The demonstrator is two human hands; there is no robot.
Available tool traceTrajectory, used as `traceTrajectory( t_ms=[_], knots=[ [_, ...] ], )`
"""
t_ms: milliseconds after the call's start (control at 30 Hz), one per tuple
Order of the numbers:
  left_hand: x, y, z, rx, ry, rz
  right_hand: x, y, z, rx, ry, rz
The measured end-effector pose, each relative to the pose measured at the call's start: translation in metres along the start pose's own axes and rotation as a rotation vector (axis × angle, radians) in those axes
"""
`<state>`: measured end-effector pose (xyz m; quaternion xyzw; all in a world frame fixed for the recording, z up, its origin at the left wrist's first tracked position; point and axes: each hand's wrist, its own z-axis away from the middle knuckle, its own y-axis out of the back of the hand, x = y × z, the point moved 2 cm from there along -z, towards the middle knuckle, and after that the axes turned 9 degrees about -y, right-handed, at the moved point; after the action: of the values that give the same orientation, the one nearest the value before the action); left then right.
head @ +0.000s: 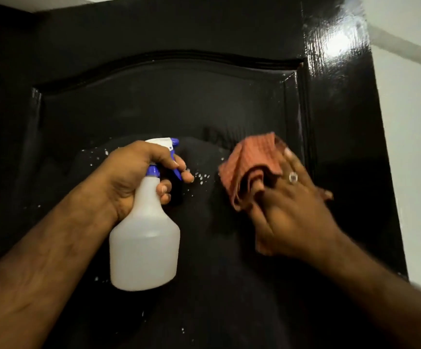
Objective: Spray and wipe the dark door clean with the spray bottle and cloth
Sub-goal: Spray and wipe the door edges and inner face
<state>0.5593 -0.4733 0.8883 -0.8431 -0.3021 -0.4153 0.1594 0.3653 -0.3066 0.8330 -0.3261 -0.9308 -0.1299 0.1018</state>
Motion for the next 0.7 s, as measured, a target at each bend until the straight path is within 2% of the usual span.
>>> traceTrajectory(
  t_ms=[100, 233, 367, 567, 633, 700],
  knots=[
    [0.008, 0.004, -0.012, 0.052, -0.011, -0.016, 0.011, 0.003, -0.101, 0.108, -0.113, 0.044],
    [0.024, 0.01, -0.025, 0.116, -0.023, -0.008, -0.019, 0.0, -0.177, 0.082, -0.077, 0.06],
    [0.017, 0.031, -0.017, 0.129, -0.033, 0.032, -0.052, -0.005, -0.138, 0.11, -0.01, 0.018],
    [-0.027, 0.067, 0.024, 0.096, 0.031, 0.069, -0.086, -0.021, 0.019, -0.047, 0.268, -0.079],
    [-0.032, 0.081, 0.033, 0.121, 0.049, 0.051, -0.077, -0.02, 0.018, -0.013, 0.285, -0.084],
    [-0.029, 0.092, 0.035, 0.137, 0.056, 0.02, -0.069, -0.015, -0.016, 0.043, 0.194, -0.09]
  ],
)
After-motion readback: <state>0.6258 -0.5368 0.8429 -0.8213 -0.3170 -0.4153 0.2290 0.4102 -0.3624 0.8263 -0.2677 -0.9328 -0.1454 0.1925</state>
